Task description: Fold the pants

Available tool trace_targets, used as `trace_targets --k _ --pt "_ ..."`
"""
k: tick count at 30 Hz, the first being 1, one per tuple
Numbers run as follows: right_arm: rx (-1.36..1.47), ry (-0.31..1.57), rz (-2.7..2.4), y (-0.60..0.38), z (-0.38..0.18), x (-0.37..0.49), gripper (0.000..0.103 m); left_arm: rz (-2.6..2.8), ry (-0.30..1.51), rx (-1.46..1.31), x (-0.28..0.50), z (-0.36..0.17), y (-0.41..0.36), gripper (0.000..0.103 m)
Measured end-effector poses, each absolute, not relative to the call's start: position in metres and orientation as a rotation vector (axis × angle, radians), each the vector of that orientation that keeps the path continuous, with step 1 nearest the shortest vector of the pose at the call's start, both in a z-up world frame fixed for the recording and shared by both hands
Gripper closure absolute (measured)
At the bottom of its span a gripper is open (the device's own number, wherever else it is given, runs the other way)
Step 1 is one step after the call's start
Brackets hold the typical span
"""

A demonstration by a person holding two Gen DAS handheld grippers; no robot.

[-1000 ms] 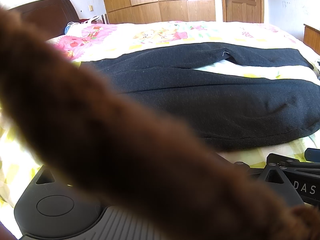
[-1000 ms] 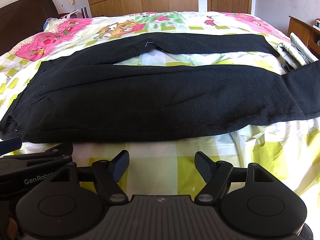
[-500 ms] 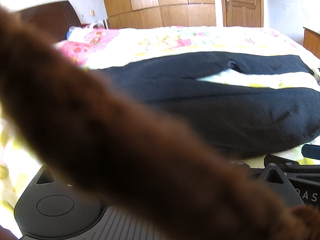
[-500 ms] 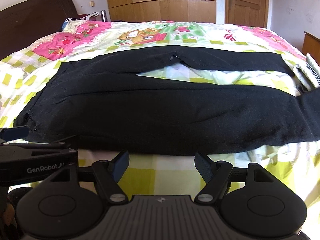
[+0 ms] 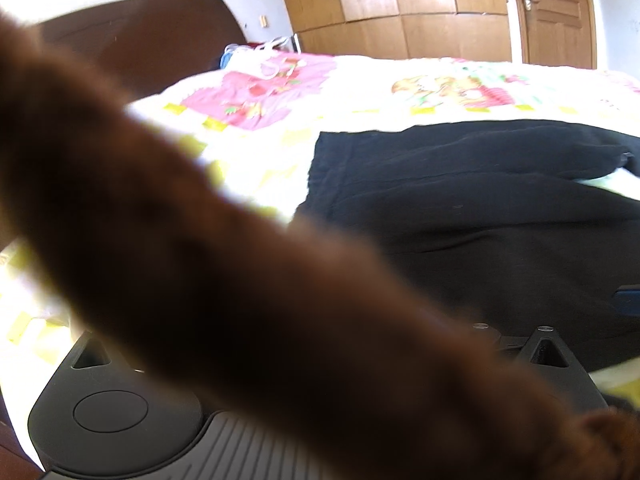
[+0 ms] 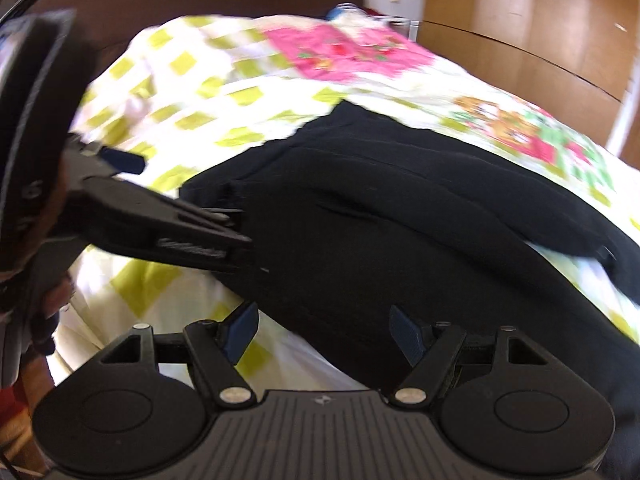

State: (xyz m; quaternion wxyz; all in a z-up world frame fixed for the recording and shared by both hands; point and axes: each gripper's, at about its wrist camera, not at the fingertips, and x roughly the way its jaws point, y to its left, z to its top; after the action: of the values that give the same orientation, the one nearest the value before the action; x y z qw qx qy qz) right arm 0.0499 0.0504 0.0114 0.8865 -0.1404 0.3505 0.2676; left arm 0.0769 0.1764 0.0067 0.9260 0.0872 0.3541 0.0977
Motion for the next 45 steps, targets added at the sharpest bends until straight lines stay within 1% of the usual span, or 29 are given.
trace_targets --k 5,7,8,9,10,11,12,13,15,16,21,25,30,35,38,41,45 --pt "-0.395 0.752 0.589 0.092 -0.011 0.072 0.018 0.196 0.765 0.222 0.097 -0.011 0.202 0.002" --pt "-0.422 0.760 0.603 0.101 -0.019 0.078 0.022 0.183 0.770 0.249 0.099 -0.016 0.205 0.003" --pt "-0.436 0.758 0.607 0.105 -0.023 0.080 0.025 0.174 0.774 0.259 0.099 -0.019 0.208 0.008" --pt "-0.445 0.760 0.616 0.110 -0.025 0.080 0.034 0.168 0.783 0.267 0.100 -0.021 0.210 0.013" --pt "-0.444 0.768 0.623 0.114 -0.026 0.082 0.048 0.165 0.794 0.269 0.101 -0.024 0.213 0.015" --pt "-0.444 0.774 0.626 0.118 -0.026 0.082 0.054 0.161 0.804 0.261 0.101 -0.026 0.217 0.017" --pt "-0.451 0.776 0.628 0.122 -0.025 0.081 0.065 0.155 0.812 0.241 0.101 -0.027 0.222 0.018" --pt "-0.464 0.777 0.626 0.128 -0.024 0.080 0.069 0.148 0.816 0.212 0.100 -0.026 0.227 0.019" --pt "-0.453 0.787 0.643 0.132 -0.021 0.075 0.072 0.139 0.825 0.161 0.096 -0.024 0.237 0.025" --pt "-0.439 0.793 0.662 0.133 -0.019 0.072 0.073 0.143 0.828 0.150 0.094 -0.024 0.242 0.026" --pt "-0.446 0.806 0.731 0.146 -0.016 0.059 0.073 0.189 0.821 0.203 0.076 -0.019 0.254 0.025" --pt "-0.425 0.817 0.728 0.149 -0.015 0.059 0.067 0.207 0.822 0.219 0.066 -0.016 0.260 0.024" --pt "-0.270 0.836 0.712 0.110 0.005 0.065 0.066 0.209 0.775 0.242 0.055 0.002 0.251 0.025" --pt "-0.163 0.826 0.562 0.031 0.021 0.062 0.066 0.162 0.719 0.260 0.046 0.024 0.220 0.025" --pt "-0.083 0.835 0.398 -0.038 0.025 0.063 0.066 0.079 0.695 0.252 0.045 0.031 0.186 0.025" --pt "-0.002 0.841 0.194 -0.120 0.028 0.062 0.066 -0.036 0.682 0.264 0.047 0.031 0.134 0.025" --pt "0.133 0.846 -0.064 -0.232 0.026 0.050 0.062 -0.207 0.673 0.297 0.048 0.027 0.051 0.025"
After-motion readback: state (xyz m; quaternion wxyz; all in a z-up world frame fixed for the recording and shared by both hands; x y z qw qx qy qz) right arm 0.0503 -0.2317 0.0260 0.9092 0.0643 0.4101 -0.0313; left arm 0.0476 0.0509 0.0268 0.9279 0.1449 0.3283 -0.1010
